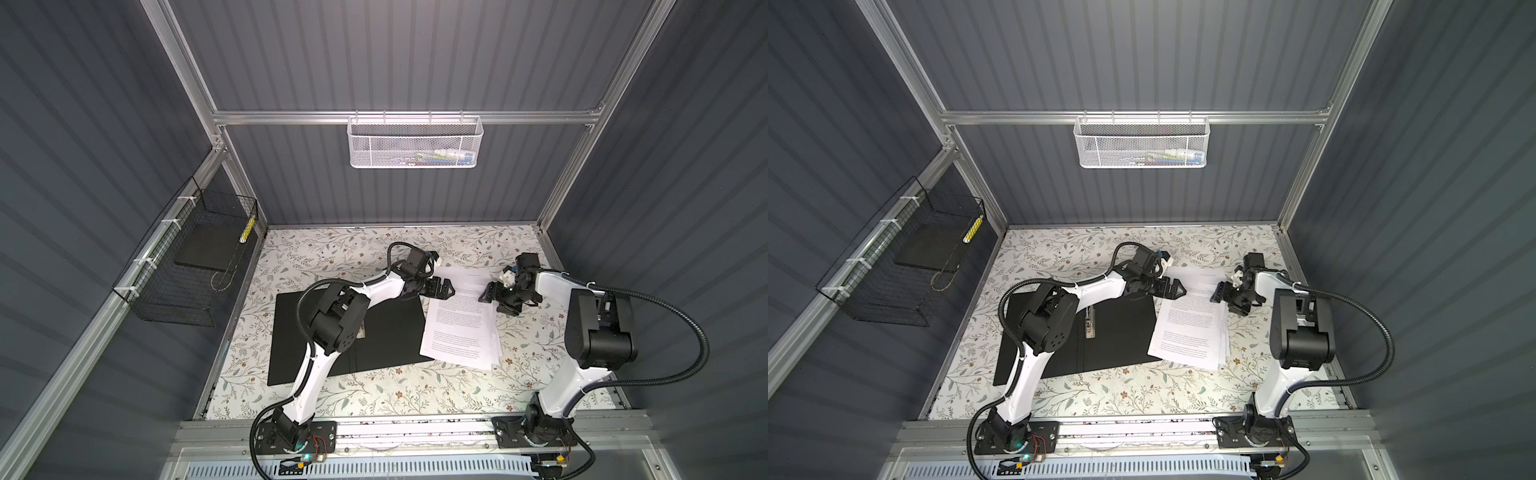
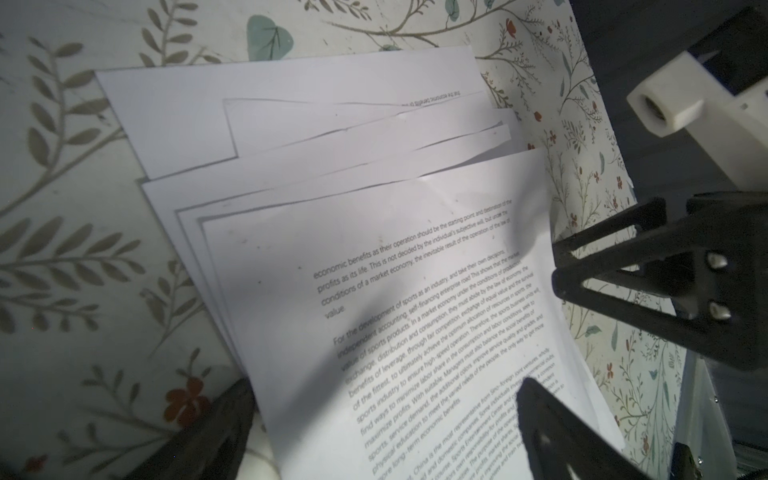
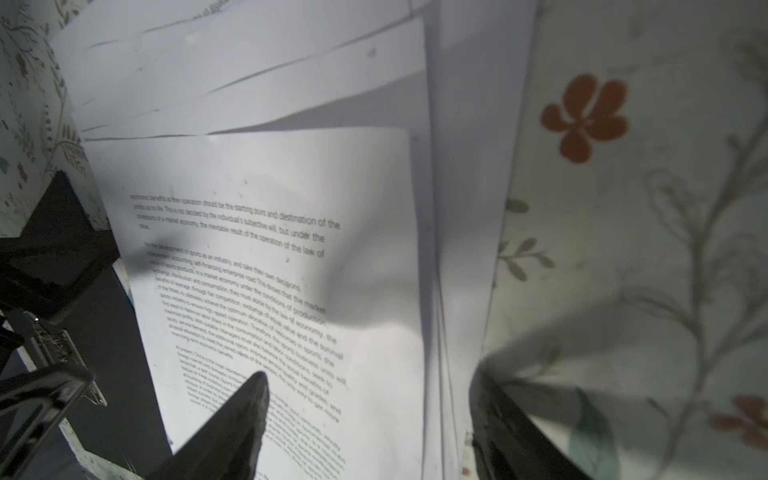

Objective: Put the files into the folder

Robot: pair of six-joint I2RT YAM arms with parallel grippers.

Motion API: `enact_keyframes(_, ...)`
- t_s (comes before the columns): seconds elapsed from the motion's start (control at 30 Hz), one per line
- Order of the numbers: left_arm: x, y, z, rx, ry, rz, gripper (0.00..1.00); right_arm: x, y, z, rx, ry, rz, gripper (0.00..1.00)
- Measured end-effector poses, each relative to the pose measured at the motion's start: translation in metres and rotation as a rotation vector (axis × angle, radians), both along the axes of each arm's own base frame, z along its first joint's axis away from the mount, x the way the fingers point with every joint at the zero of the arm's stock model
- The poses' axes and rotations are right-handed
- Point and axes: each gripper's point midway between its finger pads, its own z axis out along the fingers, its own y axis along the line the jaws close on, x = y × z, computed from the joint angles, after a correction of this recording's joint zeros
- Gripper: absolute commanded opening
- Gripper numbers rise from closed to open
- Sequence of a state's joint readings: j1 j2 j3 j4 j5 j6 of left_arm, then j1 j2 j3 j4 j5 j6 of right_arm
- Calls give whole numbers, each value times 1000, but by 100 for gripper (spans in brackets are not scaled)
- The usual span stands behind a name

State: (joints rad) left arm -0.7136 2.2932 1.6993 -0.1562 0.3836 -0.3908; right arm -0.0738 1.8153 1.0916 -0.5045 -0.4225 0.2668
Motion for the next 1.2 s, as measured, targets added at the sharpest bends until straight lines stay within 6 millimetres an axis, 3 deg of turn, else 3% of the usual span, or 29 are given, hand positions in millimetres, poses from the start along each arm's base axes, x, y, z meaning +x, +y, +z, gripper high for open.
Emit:
enact_keyframes(0.27,0,0,0,-1,1,-2,99,2,11,4,68,-6,12,75)
enact_keyframes(0.57,0,0,0,-2,4,1,99,3,42,18,302,-65,27,73)
enact_keyframes(0.97,1,0,0,-4,4,4,99,-4,70,88,563,-261,71,73)
enact_keyframes(1.2,0,1,0,-4,5,4,99,-9,70,79,567,-238,58,71)
